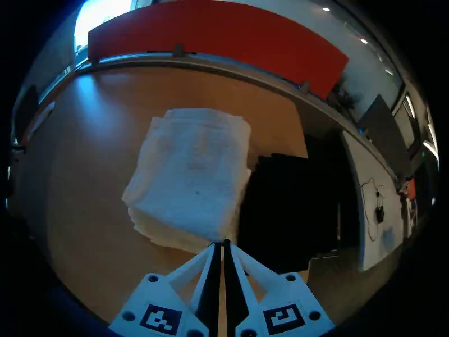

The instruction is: Fold towel

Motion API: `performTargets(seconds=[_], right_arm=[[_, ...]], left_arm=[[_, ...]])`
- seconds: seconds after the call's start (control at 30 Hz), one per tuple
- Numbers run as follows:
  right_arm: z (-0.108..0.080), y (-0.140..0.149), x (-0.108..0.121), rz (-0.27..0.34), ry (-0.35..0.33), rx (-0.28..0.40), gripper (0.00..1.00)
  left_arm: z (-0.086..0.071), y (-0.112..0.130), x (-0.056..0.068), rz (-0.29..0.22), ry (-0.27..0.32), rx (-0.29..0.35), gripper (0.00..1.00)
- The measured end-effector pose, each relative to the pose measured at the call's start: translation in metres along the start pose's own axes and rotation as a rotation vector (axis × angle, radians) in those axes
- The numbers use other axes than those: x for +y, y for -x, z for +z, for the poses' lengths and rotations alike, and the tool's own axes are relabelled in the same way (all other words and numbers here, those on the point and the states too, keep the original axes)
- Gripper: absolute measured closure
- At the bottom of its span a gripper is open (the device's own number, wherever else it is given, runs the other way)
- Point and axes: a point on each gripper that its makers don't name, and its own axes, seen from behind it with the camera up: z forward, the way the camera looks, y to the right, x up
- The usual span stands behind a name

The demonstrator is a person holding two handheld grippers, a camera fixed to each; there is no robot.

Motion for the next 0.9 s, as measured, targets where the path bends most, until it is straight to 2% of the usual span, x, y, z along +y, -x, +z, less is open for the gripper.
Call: performTargets(seconds=[0.3,0.9], right_arm=[[0.01,0.011,-0.004,0.014,0.001,-0.021,0.86],[0.009,-0.006,-0.003,0.025,-0.005,0.023,0.86]], left_arm=[[-0.001,0.002,0.0,0.0,-0.003,-0.004,0.06],[-0.002,0.003,0.002,-0.002,-0.005,-0.004,0.06]])
